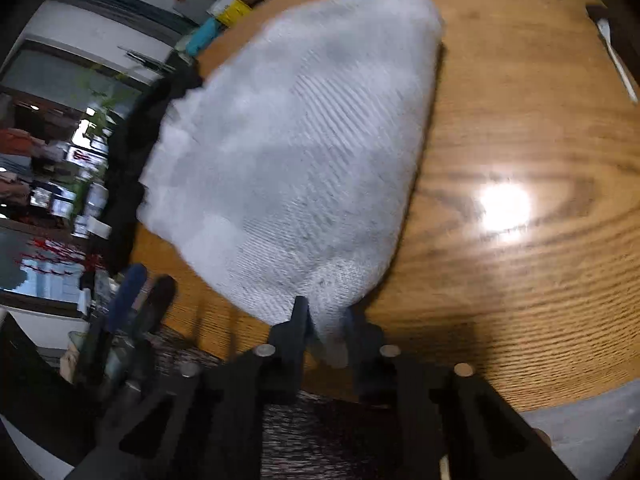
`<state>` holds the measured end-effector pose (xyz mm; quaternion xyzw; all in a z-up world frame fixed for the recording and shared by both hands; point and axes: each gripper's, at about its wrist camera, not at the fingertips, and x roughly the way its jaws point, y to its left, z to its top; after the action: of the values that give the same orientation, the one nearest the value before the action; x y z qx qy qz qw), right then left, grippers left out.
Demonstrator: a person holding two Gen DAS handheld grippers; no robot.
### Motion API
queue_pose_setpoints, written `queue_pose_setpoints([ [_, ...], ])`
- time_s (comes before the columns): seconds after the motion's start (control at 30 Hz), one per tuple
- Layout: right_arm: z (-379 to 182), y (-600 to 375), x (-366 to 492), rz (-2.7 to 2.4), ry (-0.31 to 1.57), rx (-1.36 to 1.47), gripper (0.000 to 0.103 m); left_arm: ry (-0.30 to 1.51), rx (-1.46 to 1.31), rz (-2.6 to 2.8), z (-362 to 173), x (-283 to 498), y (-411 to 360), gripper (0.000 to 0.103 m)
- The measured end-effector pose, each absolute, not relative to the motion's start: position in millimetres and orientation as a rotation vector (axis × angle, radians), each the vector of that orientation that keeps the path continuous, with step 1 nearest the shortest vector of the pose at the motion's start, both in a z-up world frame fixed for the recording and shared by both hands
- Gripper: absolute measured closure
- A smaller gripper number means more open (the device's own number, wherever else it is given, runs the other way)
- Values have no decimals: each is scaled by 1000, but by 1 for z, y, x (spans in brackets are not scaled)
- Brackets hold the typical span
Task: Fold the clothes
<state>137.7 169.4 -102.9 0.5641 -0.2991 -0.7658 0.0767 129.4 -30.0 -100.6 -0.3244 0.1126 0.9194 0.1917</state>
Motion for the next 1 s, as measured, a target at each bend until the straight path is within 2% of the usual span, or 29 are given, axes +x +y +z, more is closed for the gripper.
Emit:
queue_pose_setpoints([
  [0.13, -52, 166, 134, -2398, -820, 1529, 86, 431, -687, 2575, -94, 151, -28, 49],
  [0.23, -34, 158, 126, -2438, -758, 1519, 86, 546, -581, 2567, -98, 164, -16, 47],
  [0.33, -29, 158, 121, -2436, -780, 1505, 86, 585, -558, 2555, -105, 165, 1, 47],
  [0.53, -20, 159, 113, -2428, -826, 1479, 86, 858, -374, 2516, -110, 181, 39, 46],
  [0.57, -18, 159, 111, -2427, -834, 1474, 86, 900, -310, 2529, -108, 184, 42, 44],
  [0.63, -19, 162, 113, -2409, -858, 1468, 86, 957, -196, 2534, -107, 187, 46, 26],
  [0.7, -21, 165, 114, -2391, -882, 1462, 86, 1050, -118, 2520, -114, 185, 53, 24],
  [0.87, -25, 172, 118, -2354, -938, 1447, 86, 1326, -150, 2391, -143, 170, 73, 24],
  [1.0, -26, 173, 121, -2341, -955, 1436, 86, 1373, -288, 2430, -145, 142, 76, 24],
])
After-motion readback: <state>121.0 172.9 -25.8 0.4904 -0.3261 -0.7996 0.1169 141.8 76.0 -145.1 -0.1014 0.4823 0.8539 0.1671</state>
